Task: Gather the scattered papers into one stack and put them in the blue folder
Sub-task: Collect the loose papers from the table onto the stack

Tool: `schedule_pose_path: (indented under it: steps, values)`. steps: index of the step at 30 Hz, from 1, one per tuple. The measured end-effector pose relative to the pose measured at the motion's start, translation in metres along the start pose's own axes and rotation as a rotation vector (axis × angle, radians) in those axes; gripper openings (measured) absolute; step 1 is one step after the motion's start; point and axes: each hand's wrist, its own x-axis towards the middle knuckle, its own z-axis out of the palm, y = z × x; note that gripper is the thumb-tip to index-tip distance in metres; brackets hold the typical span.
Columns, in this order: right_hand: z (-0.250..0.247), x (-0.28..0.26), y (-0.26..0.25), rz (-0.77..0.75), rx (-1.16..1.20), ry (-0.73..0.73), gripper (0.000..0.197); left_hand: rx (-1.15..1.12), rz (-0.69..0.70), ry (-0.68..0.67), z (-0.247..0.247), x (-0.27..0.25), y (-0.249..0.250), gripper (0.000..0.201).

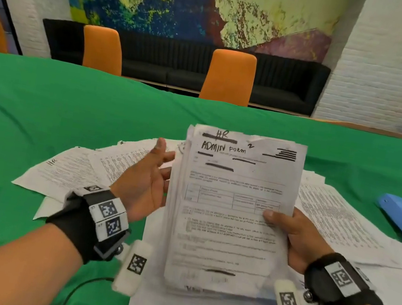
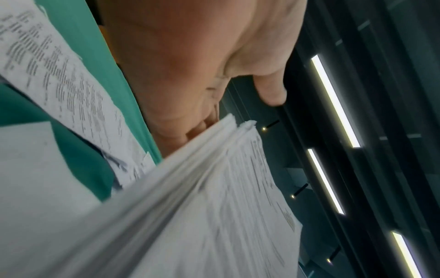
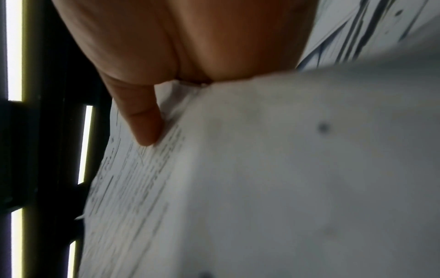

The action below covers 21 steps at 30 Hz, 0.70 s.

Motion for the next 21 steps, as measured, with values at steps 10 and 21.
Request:
schedule_pose_path:
  steps: [10,21]
  values:
    - [0.019,0.001,-0.005,-0.221,-0.168,-0.045,0.051,0.205,0.161,0.004,0.019,0.004,-0.014,0.045]
    - [0.02,-0.001,-0.006,-0.397,-0.203,0.037,0.051,0.434,0.515,0.223,0.023,0.004,-0.012,0.03]
